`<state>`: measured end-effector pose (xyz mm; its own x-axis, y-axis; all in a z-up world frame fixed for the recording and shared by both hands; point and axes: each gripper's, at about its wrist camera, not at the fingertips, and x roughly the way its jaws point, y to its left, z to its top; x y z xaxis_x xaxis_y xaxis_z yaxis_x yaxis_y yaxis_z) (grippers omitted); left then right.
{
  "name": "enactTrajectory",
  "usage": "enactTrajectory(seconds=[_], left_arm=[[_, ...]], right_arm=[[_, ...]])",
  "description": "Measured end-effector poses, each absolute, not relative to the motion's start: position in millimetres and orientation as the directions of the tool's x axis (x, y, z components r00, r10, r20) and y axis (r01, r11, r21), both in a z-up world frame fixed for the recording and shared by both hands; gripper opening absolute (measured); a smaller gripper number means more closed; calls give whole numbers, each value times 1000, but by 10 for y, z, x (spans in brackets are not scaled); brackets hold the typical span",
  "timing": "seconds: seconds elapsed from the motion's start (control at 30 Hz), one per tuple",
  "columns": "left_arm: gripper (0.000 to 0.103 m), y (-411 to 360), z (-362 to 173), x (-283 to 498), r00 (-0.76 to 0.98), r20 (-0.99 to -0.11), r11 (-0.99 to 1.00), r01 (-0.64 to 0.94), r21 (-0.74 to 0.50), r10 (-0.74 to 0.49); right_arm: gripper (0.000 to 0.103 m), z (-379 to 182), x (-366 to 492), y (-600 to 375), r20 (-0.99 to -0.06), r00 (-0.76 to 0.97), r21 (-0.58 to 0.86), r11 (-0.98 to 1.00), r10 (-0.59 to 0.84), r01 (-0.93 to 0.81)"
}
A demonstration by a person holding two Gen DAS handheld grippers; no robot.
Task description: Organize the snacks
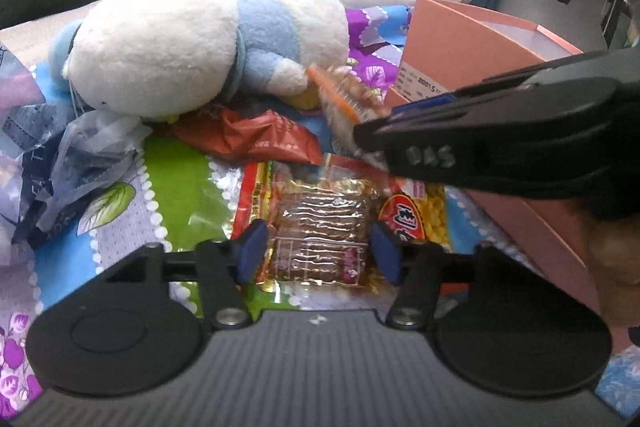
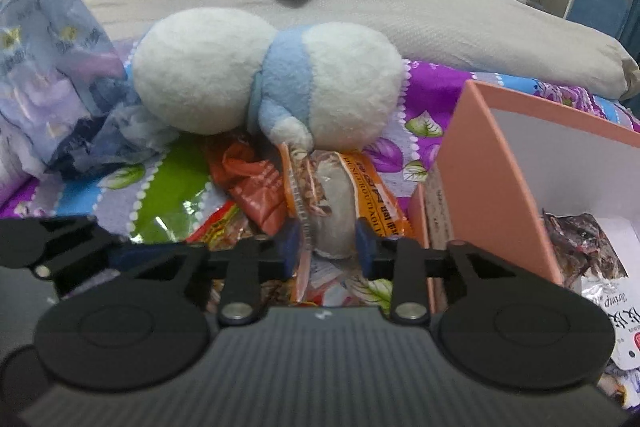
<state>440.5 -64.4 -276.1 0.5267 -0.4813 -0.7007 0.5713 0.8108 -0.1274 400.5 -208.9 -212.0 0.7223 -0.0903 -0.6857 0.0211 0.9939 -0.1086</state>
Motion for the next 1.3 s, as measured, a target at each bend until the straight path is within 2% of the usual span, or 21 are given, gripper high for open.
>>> enactTrajectory(seconds=[0.1, 0.33, 0.67, 0.87, 1.0, 1.13, 1.3], left_arm=[[57, -635, -2716, 4357, 523, -707, 817, 560, -137, -477], [56, -438, -2606, 4165, 529, -700, 847, 487, -212, -479], [56, 170, -2309, 3554, 596, -687, 908, 302, -289, -417], [56, 427, -2167, 3129, 612, -712, 939, 222, -263, -344], [56, 504, -2096, 2832, 604, -744, 958, 182, -220, -285], [56, 594, -2016, 2538, 603, -756, 967, 151, -205, -254], [56, 710, -1986, 2119, 587, -777, 970, 69, -234, -229]], right_arm=[[20, -1993, 3889, -2070, -663, 744, -111, 994, -90, 22], [19, -1718, 3546, -2053, -632, 772, -104, 995, -70, 5], [19, -1561, 2962, -1989, -648, 762, -57, 997, -3, -45], [19, -1572, 2648, -1844, -671, 741, -93, 990, 16, -106], [19, -1563, 2341, -1634, -675, 738, -198, 963, 2, -183], [19, -1579, 2027, -1481, -706, 708, -244, 933, 17, -265], [20, -1618, 1625, -1368, -736, 676, -241, 914, 48, -327]])
